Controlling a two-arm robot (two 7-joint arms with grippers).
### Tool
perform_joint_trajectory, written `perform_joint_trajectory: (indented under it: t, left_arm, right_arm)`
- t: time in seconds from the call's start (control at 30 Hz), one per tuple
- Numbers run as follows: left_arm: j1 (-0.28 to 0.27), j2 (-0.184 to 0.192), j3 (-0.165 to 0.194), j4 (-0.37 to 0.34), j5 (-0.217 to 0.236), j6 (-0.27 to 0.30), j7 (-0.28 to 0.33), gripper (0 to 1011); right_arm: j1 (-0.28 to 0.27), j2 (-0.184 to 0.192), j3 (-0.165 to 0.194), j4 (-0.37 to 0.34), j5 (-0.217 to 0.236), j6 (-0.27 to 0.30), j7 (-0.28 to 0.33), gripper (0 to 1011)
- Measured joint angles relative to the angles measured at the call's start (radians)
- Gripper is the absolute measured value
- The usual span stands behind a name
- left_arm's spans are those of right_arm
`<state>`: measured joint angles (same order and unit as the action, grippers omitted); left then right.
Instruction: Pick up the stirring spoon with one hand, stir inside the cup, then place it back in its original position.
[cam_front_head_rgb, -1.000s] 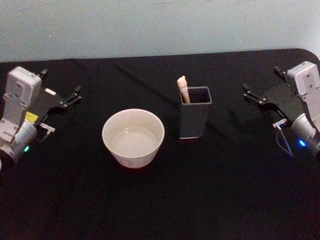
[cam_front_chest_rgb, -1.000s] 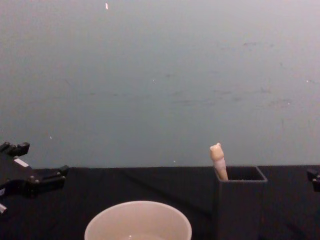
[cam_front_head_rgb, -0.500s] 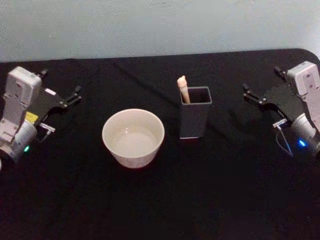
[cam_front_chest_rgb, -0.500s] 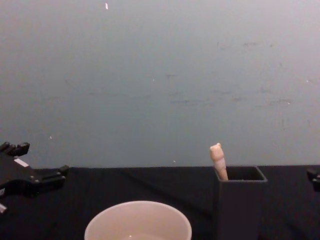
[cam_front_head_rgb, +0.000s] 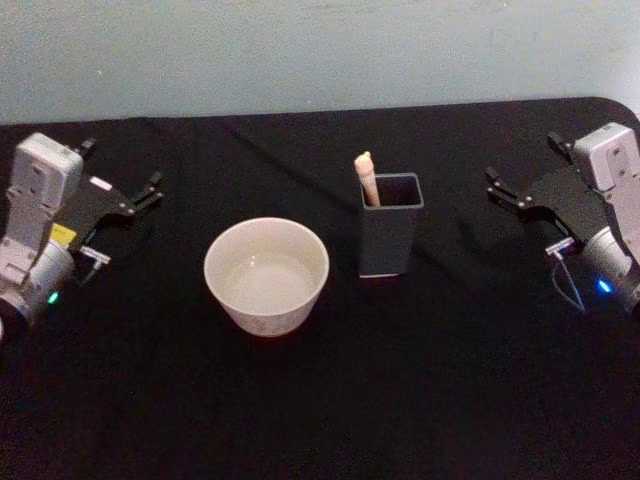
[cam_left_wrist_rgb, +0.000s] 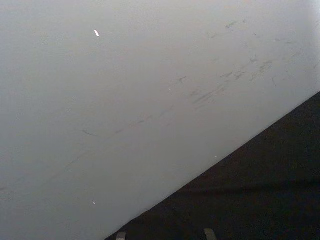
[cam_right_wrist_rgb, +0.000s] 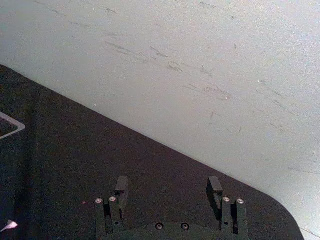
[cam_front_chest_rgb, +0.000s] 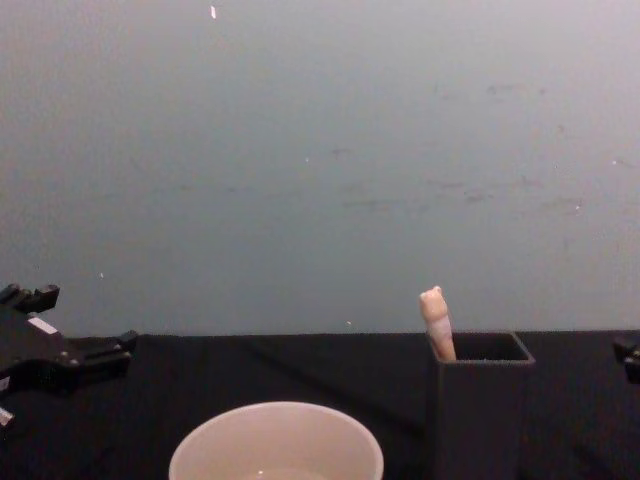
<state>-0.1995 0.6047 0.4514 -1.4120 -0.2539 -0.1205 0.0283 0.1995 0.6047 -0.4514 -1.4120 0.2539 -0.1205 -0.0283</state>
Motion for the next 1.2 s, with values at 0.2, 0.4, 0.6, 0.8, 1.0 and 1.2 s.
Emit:
perform_joint_trajectory:
  t: [0.2, 0.4, 0.6, 0.8, 1.0, 1.2]
  left_arm:
    - [0.0, 0.0, 0.0, 0.0, 0.0, 0.0, 0.0, 1001]
    - [0.0, 0.0, 0.0, 0.0, 0.0, 0.0, 0.0, 1001]
    - [0.0, 0.0, 0.0, 0.0, 0.0, 0.0, 0.0, 1001]
    - [0.0, 0.0, 0.0, 0.0, 0.0, 0.0, 0.0, 1001]
    - [0.0, 0.0, 0.0, 0.0, 0.0, 0.0, 0.0, 1001]
    - [0.0, 0.0, 0.0, 0.0, 0.0, 0.0, 0.0, 1001]
  right_arm:
    - [0.0, 0.0, 0.0, 0.0, 0.0, 0.0, 0.0, 1002]
    - [0.0, 0.0, 0.0, 0.0, 0.0, 0.0, 0.0, 1002]
    - [0.0, 0.0, 0.0, 0.0, 0.0, 0.0, 0.0, 1002]
    - [0.0, 0.0, 0.0, 0.0, 0.0, 0.0, 0.0, 1002]
    - [-0.002, 0.0, 0.002, -0.001, 0.0, 0.0, 0.002, 1002]
    - [-0.023, 0.001, 0.028, -0.042, 0.021, 0.014, 0.032, 1002]
